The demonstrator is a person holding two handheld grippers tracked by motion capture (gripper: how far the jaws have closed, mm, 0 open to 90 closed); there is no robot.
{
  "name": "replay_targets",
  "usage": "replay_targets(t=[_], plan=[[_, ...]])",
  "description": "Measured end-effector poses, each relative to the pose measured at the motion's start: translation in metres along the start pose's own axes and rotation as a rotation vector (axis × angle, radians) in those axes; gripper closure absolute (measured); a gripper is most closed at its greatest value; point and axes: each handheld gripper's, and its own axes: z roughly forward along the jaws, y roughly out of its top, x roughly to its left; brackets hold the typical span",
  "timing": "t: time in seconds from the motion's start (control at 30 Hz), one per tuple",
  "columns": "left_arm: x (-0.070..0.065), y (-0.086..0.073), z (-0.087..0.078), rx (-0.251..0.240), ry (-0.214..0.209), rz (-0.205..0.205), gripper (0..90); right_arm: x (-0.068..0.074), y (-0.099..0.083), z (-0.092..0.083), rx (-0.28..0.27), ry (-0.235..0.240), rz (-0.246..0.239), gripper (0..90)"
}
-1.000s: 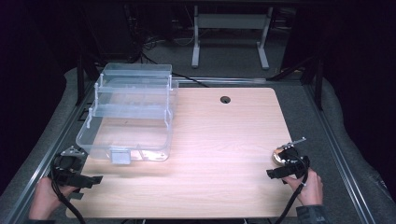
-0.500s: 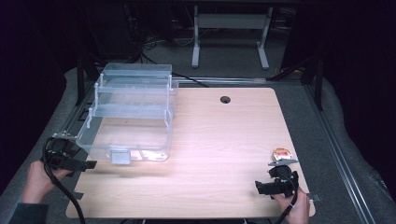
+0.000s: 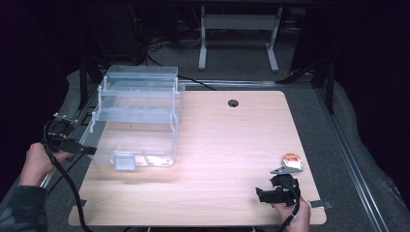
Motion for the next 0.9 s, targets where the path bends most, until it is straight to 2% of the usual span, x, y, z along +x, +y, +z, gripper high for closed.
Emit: replay_targets(t=[0.13, 0.27, 0.37, 0.43, 0.53, 0.63, 0.77, 0.83, 0.9], plan=[[0.012, 0.010, 0.007, -0.001, -0.043, -0.050, 0.2, -0.002, 0.000, -0.003, -0.010, -0.007, 0.011, 4.6], [0.021, 0.019, 0.015, 0.017, -0.040, -0.083, 1.5, -0.002, 0.000, -0.004, -0.010, 0.002, 0.006, 5.2], [0.027, 0.025, 0.020, 0.029, -0.033, -0.099, 8.7, -0.001, 0.000, -0.003, -0.006, -0.012, 0.008, 5.9], [0.030, 0.028, 0.025, 0.038, -0.020, -0.109, 17.1, -0.001, 0.000, -0.002, 0.001, -0.015, 0.001, 5.9], [0.036, 0.031, 0.030, 0.050, -0.007, -0.127, 22.9, -0.001, 0.000, -0.003, 0.003, -0.012, -0.001, 6.2], [0.041, 0.032, 0.035, 0.063, 0.019, -0.154, 33.6, -0.001, 0.000, -0.003, 0.003, -0.010, -0.001, 6.6], [0.046, 0.032, 0.042, 0.072, 0.028, -0.183, 50.1, -0.002, -0.001, -0.003, 0.007, -0.022, 0.003, 7.3], [0.047, 0.032, 0.045, 0.087, 0.055, -0.178, 59.4, -0.003, -0.001, -0.004, 0.005, -0.017, 0.002, 7.2], [0.046, 0.032, 0.046, 0.090, 0.086, -0.183, 66.5, -0.002, -0.001, -0.004, -0.001, -0.032, 0.006, 7.2]])
